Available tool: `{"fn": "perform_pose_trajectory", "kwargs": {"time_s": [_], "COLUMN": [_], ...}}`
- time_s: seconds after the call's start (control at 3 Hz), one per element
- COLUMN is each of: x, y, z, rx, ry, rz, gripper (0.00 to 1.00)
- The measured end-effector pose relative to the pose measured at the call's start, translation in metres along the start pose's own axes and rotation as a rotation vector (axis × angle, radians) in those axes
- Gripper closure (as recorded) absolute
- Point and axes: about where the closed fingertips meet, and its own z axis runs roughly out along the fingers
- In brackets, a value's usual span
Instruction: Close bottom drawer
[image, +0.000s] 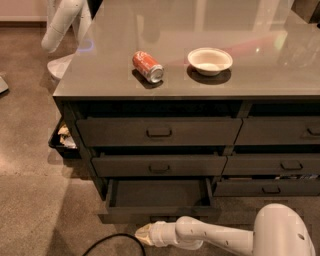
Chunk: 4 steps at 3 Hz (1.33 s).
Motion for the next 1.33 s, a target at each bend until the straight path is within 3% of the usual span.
{"fn": "perform_pose_trajectory", "kwargs": {"time_s": [0.33, 0.67, 1.33], "x": [0.001, 0.002, -0.023], "y": [-0.005, -0.020, -0.070], "z": [0.010, 0.029, 0.059], "rx": [-0.005, -0.004, 0.035], "ry": [0.006, -0.004, -0.020], "rz": [0.004, -0.001, -0.066], "gripper": [1.00, 1.00, 1.00]}}
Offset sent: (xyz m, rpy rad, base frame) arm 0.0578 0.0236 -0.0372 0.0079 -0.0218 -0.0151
